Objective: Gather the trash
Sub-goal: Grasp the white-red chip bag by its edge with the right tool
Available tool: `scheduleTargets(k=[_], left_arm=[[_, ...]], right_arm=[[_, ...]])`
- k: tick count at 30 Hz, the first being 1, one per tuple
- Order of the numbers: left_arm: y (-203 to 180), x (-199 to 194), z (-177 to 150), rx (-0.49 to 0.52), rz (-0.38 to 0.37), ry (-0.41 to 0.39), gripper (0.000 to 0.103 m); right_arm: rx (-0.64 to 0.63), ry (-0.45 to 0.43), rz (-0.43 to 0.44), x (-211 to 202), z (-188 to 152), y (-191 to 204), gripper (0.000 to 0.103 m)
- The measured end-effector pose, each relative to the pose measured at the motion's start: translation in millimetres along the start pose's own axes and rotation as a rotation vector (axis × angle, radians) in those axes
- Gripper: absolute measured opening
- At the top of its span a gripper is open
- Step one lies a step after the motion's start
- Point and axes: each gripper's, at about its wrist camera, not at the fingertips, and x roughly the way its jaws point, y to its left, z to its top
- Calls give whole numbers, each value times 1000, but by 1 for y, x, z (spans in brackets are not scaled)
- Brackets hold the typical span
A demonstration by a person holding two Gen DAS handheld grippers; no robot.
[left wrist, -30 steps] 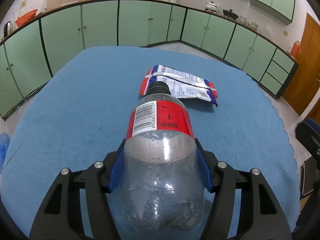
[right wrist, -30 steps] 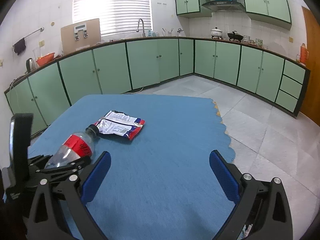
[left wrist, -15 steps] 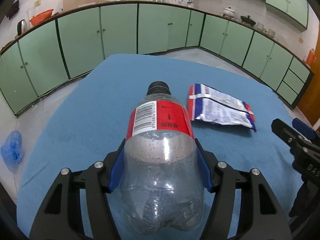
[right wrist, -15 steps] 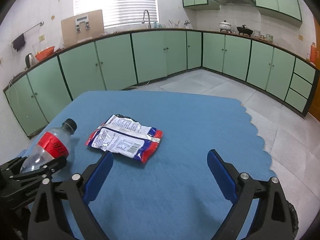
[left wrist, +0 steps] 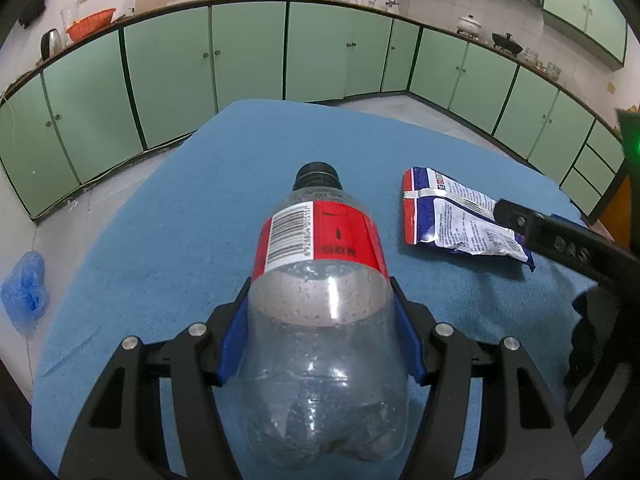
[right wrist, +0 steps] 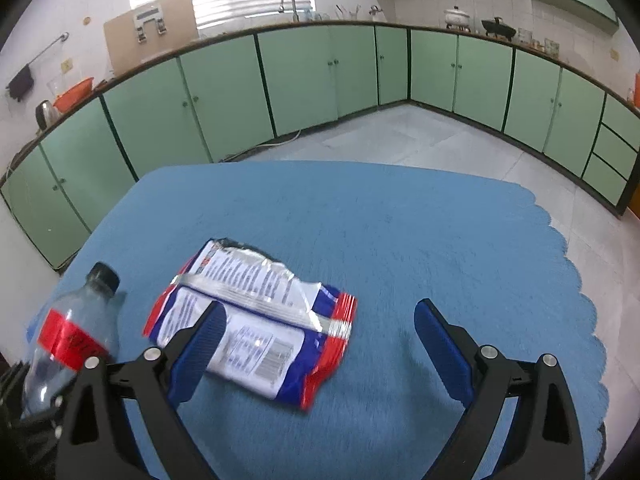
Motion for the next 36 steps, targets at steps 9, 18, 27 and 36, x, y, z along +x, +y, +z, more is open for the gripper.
scheduleTargets(k=[9,18,27,36], left_arm=[[1,3,-1,-6,9,0,60],[2,11,9,-19,51,1,60],[-3,7,3,-20,56,-2,60],[-6,-4,-9,3,31,1,60]], right_arm=[[-22,86,28,15,-1,3,89],[-51,73,61,10,-3,11,41],[42,84,175,-4,-15,-7,5],[-44,99,210,-49,-53,-4,2]])
